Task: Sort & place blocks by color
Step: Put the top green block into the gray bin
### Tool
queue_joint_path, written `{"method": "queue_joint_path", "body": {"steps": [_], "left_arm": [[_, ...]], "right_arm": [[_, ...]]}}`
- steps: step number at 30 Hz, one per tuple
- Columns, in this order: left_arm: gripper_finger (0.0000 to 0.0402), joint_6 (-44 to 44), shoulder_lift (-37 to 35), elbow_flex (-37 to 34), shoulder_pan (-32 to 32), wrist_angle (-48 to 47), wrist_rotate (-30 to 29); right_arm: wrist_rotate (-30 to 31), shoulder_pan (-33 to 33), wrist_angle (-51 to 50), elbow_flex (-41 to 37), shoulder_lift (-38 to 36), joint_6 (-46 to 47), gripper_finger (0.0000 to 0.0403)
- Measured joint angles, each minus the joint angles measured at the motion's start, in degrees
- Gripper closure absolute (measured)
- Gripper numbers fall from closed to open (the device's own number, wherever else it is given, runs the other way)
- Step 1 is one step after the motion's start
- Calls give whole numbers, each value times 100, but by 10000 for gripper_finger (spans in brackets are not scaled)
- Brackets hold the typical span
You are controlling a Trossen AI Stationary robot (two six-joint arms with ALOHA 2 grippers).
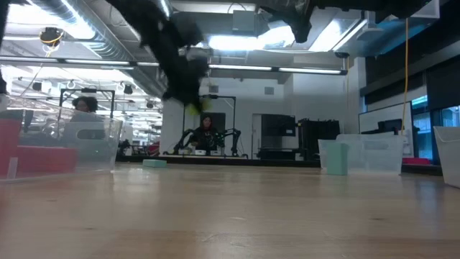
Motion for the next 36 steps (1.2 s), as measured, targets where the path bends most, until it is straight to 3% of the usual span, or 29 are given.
{"method": "queue_joint_path", "body": {"steps": [4,10,17,30,36], "left_arm": [[362,-33,-881,-124,-622,866,113],[362,-314,-1843,-853,-1850,2557,101],[362,-341,-2086,-1547,-3054,3021,-845],[362,-494,-1934,-1582,-3291,3205,-1147],[362,-498,-1394,-1404,-3326,3743,-1110]], "right_arm": [[8,2,-63,0,0,-275,29],[392,5,-129,0,0,-1059,29],[404,66,-1152,312,0,-1674,29],[403,85,-1412,413,2,-1747,29],[592,170,-1273,415,222,-1878,30]]}}
